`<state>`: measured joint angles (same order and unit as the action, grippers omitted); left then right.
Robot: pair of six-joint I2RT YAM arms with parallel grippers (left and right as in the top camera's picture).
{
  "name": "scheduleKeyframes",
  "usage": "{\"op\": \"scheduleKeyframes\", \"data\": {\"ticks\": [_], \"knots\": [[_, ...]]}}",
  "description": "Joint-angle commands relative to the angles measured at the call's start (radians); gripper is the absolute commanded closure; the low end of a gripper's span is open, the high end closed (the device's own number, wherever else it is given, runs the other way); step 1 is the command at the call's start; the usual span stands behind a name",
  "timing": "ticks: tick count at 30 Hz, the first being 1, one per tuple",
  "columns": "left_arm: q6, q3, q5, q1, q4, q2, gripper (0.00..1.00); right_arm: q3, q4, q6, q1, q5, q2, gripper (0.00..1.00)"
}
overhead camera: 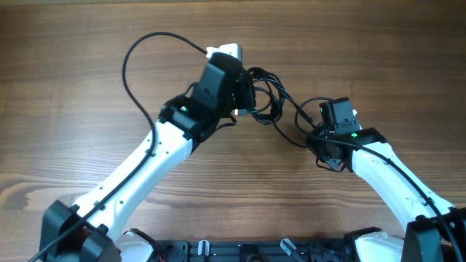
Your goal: Untangle cables
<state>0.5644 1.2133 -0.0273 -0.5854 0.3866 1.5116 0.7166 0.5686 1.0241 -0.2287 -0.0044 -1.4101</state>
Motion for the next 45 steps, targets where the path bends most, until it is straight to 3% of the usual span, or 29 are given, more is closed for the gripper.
{"op": "scheduleKeyframes", "data": {"ticks": [1,12,14,15,18,19,29,32,35,45], "knots": [[0.019,0.006,0.043,0.066,-0.023,-0.089,0.96,0.002,0.023,0.034,0.003,0.095,-0.010,0.85],[-0.018,0.006,0.037,0.167,-0.023,-0.107,0.96,0.002,0.014,0.053,0.003,0.101,-0.010,0.86],[-0.020,0.005,0.023,0.166,-0.022,-0.106,0.96,0.002,0.000,0.051,0.003,0.073,-0.010,0.69],[-0.037,0.005,0.003,0.166,-0.022,-0.106,0.96,0.002,-0.009,0.050,0.003,0.052,-0.010,0.50],[-0.041,0.005,-0.011,0.166,-0.009,-0.107,0.96,0.002,-0.037,0.032,0.003,-0.008,-0.010,0.23],[-0.065,0.005,-0.022,0.166,-0.006,-0.107,0.96,0.002,-0.048,0.003,0.003,-0.029,-0.010,0.21],[-0.607,0.005,-0.295,0.165,0.135,-0.106,0.96,0.002,-0.286,-0.324,0.003,-0.355,-0.010,0.07],[-0.713,0.005,-0.407,0.165,0.161,-0.106,0.96,0.002,-0.356,-0.376,0.003,-0.448,-0.010,0.02],[-0.771,0.005,-0.463,0.165,0.164,-0.106,0.96,0.002,-0.420,-0.422,0.003,-0.523,-0.010,0.00],[-0.766,0.004,-0.463,0.154,0.141,-0.106,0.96,0.002,-0.467,-0.475,0.003,-0.559,-0.010,0.00]]}}
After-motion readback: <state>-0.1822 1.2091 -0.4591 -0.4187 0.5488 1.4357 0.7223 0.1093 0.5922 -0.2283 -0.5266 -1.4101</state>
